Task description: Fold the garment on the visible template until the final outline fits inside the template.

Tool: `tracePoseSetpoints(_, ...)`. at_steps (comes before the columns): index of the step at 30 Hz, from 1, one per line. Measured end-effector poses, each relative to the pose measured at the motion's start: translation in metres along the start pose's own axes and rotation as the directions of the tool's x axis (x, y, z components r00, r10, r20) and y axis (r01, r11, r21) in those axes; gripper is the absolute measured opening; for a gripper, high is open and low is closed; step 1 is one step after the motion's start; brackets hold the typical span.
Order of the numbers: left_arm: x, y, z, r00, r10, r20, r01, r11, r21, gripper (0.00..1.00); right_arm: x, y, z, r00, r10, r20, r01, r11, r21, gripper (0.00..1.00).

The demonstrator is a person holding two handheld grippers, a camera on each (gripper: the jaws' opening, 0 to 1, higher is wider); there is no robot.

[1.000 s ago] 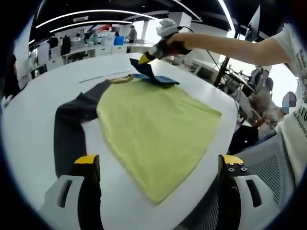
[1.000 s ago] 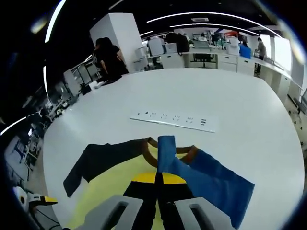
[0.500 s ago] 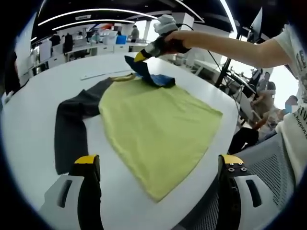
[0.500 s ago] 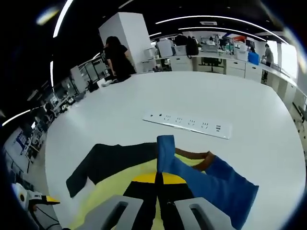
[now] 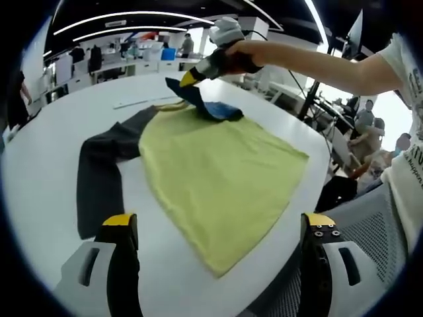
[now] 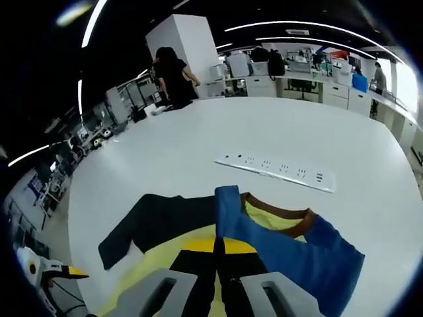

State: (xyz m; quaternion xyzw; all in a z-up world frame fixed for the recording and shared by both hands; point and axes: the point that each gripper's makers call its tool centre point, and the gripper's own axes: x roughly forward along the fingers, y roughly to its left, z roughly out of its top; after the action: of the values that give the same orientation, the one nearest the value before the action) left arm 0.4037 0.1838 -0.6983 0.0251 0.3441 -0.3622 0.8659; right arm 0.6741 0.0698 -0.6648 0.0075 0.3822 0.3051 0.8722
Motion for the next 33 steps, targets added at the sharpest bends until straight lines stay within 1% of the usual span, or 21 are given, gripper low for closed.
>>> tracePoseSetpoints(4, 0.000, 0.000, 0.000, 1.000, 0.002, 0.000, -0.002, 1.000, -0.001, 0.99, 0.001, 0.011, -0.001, 1.000, 0.027, 0.001, -0.027, 1.000, -0.009, 0.00)
tracePoseSetpoints(8, 0.001, 0.000, 0.000, 1.000, 0.000, -0.001, 0.000, 1.000, 0.000, 0.99, 0.002, 0.027, -0.004, 0.998, 0.065, 0.004, -0.064, 0.997, -0.036, 0.00)
tracePoseSetpoints(12, 0.001, 0.001, 0.000, 1.000, 0.002, 0.001, -0.002, 1.000, -0.002, 0.98, 0.006, 0.034, -0.008, 0.997, 0.079, -0.005, -0.079, 0.996, -0.051, 0.00)
tracePoseSetpoints(20, 0.000, 0.003, -0.003, 1.000, 0.005, -0.002, -0.005, 1.000, -0.011, 0.98, 0.016, 0.040, -0.017, 0.996, 0.087, -0.019, -0.088, 0.995, -0.051, 0.00)
tracePoseSetpoints(27, 0.000, 0.001, -0.006, 1.000, -0.004, -0.005, 0.003, 1.000, -0.010, 0.99, 0.027, 0.042, -0.023, 0.997, 0.081, -0.020, -0.081, 0.997, -0.015, 0.00)
tracePoseSetpoints(30, -0.001, 0.001, -0.008, 1.000, -0.003, -0.010, 0.003, 1.000, -0.014, 0.99, 0.033, 0.044, -0.028, 0.996, 0.080, -0.031, -0.080, 0.997, -0.010, 0.00)
tracePoseSetpoints(33, -0.001, 0.002, -0.006, 1.000, 0.000, 0.003, 0.000, 1.000, -0.030, 0.99, 0.039, 0.046, -0.034, 0.995, 0.086, -0.048, -0.086, 0.996, 0.007, 0.00)
